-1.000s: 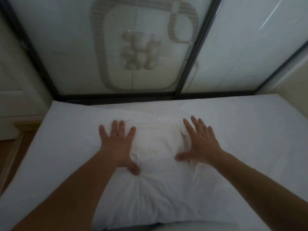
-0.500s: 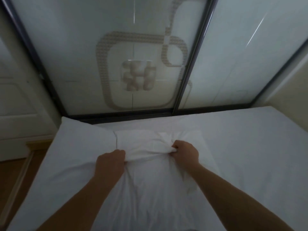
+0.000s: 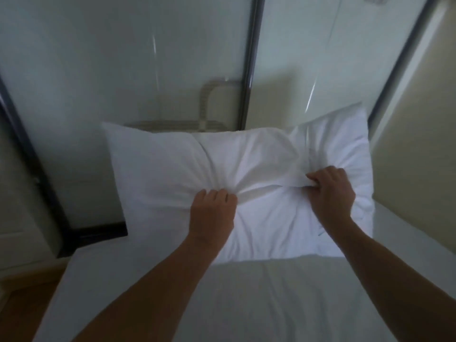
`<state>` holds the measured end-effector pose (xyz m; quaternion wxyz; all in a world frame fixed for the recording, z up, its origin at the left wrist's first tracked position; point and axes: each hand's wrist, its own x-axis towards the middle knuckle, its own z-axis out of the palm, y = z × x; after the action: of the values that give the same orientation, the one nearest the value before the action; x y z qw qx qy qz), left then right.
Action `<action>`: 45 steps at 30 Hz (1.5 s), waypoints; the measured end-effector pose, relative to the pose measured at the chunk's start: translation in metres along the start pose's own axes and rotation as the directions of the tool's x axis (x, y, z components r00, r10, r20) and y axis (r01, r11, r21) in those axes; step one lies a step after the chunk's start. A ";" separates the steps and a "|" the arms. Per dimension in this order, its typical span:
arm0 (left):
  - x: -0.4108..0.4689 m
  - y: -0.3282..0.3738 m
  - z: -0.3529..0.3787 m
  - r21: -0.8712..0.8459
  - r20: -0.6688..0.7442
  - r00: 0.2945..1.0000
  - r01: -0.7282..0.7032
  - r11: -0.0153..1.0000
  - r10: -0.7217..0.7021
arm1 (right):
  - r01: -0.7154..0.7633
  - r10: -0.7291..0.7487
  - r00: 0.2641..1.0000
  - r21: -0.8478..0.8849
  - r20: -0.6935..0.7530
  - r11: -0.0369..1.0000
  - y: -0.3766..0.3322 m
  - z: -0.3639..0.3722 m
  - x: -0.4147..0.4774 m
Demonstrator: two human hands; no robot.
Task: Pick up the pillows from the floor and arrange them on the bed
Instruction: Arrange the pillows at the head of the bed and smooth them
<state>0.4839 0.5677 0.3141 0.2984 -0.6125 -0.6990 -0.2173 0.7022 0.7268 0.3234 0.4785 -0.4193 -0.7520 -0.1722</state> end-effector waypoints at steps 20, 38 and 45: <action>-0.067 0.092 0.041 -0.260 0.789 0.601 0.144 0.955 0.124 | 0.478 -0.238 0.567 -0.080 0.789 0.875 0.071 -0.077 -0.107; 0.038 0.139 0.007 -0.188 0.169 0.970 -0.143 0.972 0.176 | 0.419 -0.402 0.899 -0.075 0.175 0.905 0.109 -0.068 -0.035; 0.013 0.167 0.062 -0.269 0.430 0.860 -0.168 0.948 0.274 | 0.339 -0.323 0.674 0.110 0.665 0.934 0.182 -0.051 -0.063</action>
<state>0.6385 0.6447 0.2682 0.0761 -0.7525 -0.6456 -0.1060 0.8886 0.7713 0.2673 0.1304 -0.3152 -0.9346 -0.1009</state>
